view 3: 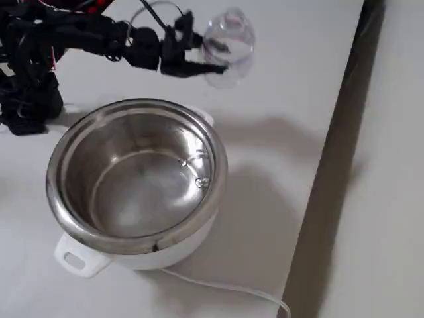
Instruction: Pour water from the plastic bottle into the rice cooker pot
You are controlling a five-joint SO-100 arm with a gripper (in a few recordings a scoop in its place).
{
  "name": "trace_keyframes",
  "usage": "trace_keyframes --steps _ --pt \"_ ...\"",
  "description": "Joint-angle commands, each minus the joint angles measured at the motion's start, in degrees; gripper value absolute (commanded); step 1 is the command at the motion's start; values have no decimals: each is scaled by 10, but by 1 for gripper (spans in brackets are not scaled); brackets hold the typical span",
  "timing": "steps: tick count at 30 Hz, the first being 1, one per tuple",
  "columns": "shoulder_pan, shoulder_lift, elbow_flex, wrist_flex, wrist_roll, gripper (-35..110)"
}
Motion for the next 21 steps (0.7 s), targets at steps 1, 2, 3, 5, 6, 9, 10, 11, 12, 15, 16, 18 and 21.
trace_keyframes --steps 1,2,3,5,6,9,10,11,12,15,16,18,21 --pt "8 116 -81 -15 -6 6" --pt "10 124 -81 -9 -6 6" --pt "13 132 -82 -3 -3 6" --pt "24 145 -83 6 8 6" --pt "32 152 -83 11 16 6" --pt "57 177 -83 28 49 6" --pt "68 185 -83 37 65 6" --pt "79 192 -83 47 83 6" --pt "91 198 -83 55 104 6" --pt "124 214 -76 72 158 6" --pt "134 218 -76 81 177 6" --pt "149 227 -76 98 216 6" --pt "163 236 -76 122 266 6"
